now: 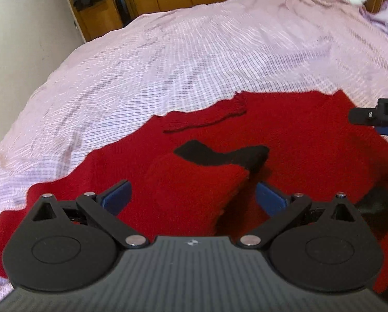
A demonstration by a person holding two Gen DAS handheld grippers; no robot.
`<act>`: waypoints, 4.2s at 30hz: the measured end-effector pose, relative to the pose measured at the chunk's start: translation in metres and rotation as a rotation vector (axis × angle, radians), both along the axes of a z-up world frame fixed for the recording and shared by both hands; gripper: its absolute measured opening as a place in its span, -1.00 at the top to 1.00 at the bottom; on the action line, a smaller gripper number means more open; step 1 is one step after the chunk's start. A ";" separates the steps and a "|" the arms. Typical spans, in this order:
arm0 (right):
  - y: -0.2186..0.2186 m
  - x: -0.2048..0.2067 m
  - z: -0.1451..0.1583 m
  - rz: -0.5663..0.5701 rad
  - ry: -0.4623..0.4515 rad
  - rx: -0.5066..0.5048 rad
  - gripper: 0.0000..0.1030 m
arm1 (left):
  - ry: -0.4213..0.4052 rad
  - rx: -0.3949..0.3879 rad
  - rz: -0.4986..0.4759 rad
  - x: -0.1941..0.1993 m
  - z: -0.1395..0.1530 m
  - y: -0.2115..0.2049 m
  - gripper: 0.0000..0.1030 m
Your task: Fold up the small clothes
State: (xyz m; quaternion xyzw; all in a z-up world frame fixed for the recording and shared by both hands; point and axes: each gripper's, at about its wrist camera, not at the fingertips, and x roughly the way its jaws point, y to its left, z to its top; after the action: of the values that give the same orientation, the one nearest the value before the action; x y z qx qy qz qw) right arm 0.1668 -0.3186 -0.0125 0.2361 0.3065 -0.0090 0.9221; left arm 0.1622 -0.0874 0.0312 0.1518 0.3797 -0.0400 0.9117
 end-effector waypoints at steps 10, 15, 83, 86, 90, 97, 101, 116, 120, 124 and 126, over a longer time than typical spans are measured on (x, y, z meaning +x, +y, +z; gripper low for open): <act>0.003 0.006 -0.016 0.051 0.041 -0.008 -0.29 | -0.103 -0.154 0.092 0.008 0.003 0.031 0.47; 0.002 0.005 -0.018 0.052 0.039 -0.001 -0.29 | -0.150 -0.128 0.233 -0.015 0.007 0.078 0.45; 0.014 -0.006 -0.013 -0.029 -0.070 -0.046 -0.07 | -0.070 -0.269 0.416 -0.051 0.010 0.203 0.00; 0.014 -0.020 -0.004 -0.028 -0.066 -0.048 -0.08 | -0.078 -0.278 0.459 -0.072 0.021 0.223 0.00; 0.020 -0.039 0.010 -0.011 -0.052 -0.049 -0.08 | -0.084 -0.276 0.510 -0.093 0.030 0.247 0.00; 0.037 -0.089 0.050 0.101 -0.096 -0.039 -0.08 | -0.107 -0.337 0.618 -0.131 0.033 0.297 -0.01; 0.045 -0.112 0.063 0.135 -0.098 -0.033 -0.09 | -0.122 -0.371 0.681 -0.148 0.029 0.329 -0.01; 0.091 -0.153 0.057 0.239 -0.028 -0.160 -0.20 | -0.195 -0.799 0.918 -0.154 -0.003 0.435 -0.09; 0.095 -0.152 0.046 0.218 0.024 -0.152 -0.20 | -0.229 -0.930 0.920 -0.151 -0.004 0.443 -0.09; 0.101 -0.156 0.037 0.231 0.047 -0.171 -0.20 | -0.230 -0.954 0.931 -0.141 -0.010 0.443 -0.10; 0.103 -0.156 0.033 0.236 0.065 -0.174 -0.20 | -0.212 -0.965 0.955 -0.134 -0.016 0.444 -0.10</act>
State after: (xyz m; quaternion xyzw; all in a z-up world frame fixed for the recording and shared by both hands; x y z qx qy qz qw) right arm 0.0106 -0.2156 0.0206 0.1174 0.3601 0.0655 0.9232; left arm 0.0284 0.3566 0.0153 -0.4523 0.2535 0.2165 0.8272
